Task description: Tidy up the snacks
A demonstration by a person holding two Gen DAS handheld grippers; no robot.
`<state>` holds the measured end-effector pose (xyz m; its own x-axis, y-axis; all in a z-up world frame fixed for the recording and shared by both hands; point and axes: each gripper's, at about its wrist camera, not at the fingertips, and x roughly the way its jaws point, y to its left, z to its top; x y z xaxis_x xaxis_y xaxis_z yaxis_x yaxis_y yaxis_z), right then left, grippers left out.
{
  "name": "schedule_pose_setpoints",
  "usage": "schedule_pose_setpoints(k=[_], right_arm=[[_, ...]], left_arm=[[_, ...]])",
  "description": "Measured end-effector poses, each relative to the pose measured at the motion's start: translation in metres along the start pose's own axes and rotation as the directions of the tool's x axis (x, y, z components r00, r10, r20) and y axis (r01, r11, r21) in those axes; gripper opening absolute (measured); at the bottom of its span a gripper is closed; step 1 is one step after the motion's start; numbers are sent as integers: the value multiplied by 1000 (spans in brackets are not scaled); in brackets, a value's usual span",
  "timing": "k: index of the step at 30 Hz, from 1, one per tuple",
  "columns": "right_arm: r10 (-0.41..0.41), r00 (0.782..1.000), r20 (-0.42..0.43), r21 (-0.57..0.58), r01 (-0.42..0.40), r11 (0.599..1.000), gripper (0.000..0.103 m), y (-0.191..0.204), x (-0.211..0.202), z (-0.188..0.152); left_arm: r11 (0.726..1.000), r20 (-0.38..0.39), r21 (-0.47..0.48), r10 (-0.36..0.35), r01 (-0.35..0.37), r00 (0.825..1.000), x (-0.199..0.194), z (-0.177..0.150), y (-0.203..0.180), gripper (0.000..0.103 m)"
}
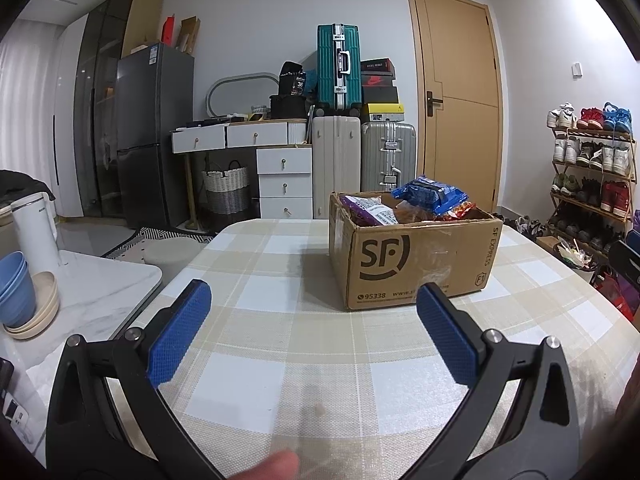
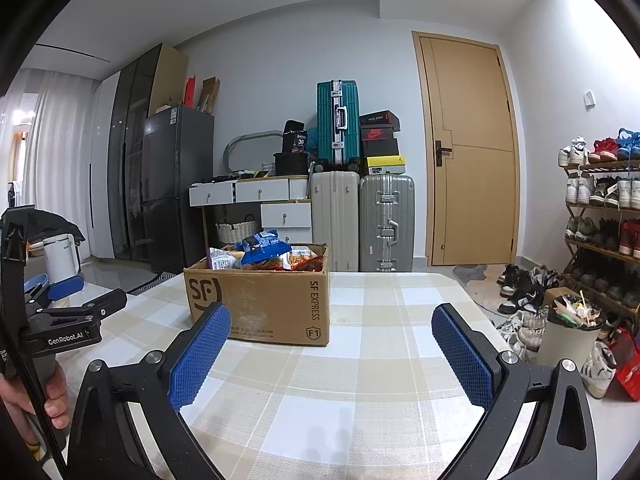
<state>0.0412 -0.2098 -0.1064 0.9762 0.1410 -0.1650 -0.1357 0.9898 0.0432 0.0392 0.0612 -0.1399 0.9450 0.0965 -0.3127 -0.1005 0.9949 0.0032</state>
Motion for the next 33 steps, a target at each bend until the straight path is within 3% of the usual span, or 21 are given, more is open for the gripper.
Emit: schedule_pose_setpoints(k=[33], right_arm=[[1,1000,-31,0,-1,1000,102,2,5,-1]], left_arm=[[1000,3,2,-6,6,1000,-3,3,-1,103]])
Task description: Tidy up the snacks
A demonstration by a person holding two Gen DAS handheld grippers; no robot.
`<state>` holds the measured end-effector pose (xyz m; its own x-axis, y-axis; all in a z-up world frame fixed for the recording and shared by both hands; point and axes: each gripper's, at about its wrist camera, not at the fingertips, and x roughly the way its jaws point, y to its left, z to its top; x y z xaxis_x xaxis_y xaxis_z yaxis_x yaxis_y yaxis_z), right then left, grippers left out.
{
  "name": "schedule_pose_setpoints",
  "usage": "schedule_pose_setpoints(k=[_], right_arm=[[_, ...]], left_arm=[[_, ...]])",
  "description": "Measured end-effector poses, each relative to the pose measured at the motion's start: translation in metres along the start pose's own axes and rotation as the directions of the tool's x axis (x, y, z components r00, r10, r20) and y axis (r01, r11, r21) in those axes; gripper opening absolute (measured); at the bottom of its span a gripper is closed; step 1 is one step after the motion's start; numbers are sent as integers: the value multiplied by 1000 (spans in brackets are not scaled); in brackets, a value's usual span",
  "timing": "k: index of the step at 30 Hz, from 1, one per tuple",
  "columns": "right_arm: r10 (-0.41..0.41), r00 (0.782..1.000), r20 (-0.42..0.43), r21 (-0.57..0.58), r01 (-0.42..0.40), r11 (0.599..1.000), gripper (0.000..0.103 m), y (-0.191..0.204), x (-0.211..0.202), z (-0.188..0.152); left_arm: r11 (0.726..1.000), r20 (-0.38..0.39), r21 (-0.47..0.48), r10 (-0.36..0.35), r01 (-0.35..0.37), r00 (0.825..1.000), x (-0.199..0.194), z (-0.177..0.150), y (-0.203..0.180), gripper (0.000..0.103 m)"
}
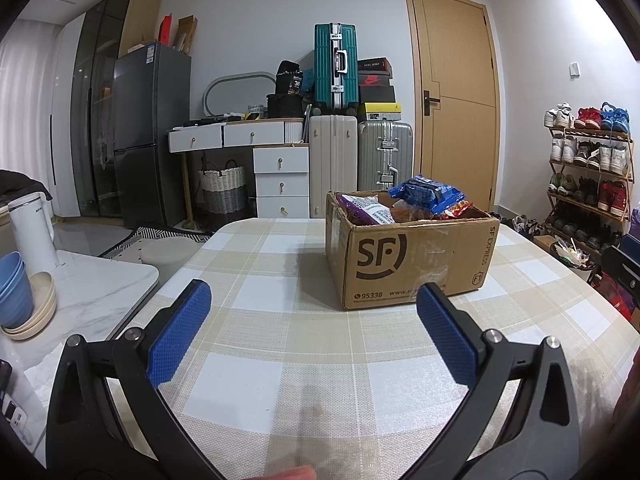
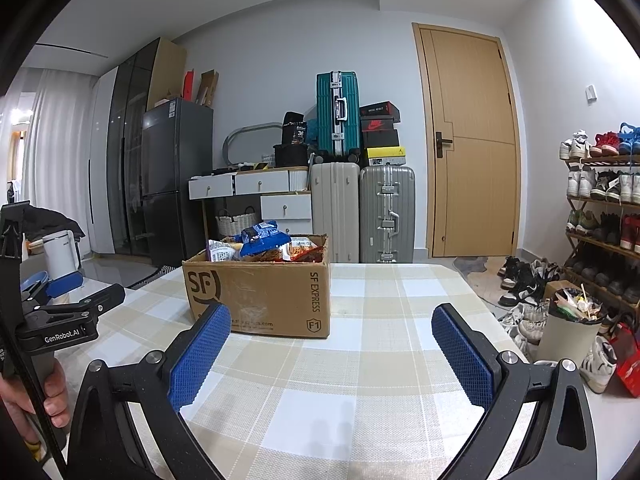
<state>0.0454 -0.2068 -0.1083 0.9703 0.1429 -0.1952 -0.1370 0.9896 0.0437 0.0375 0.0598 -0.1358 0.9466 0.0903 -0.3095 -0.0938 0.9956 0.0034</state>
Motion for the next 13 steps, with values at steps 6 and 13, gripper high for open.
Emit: schedule_pose_setpoints(k=[6,13], right_arm=[[-1,1000,0,0,1,1000,102,0,0,0],[0,1000,0,1,0,1000,102,0,0,1]], left_arm=[[1000,0,-1,0,0,1000,-1,0,0,103],[1000,5,-5,-5,5,1000,-2,1,0,103]])
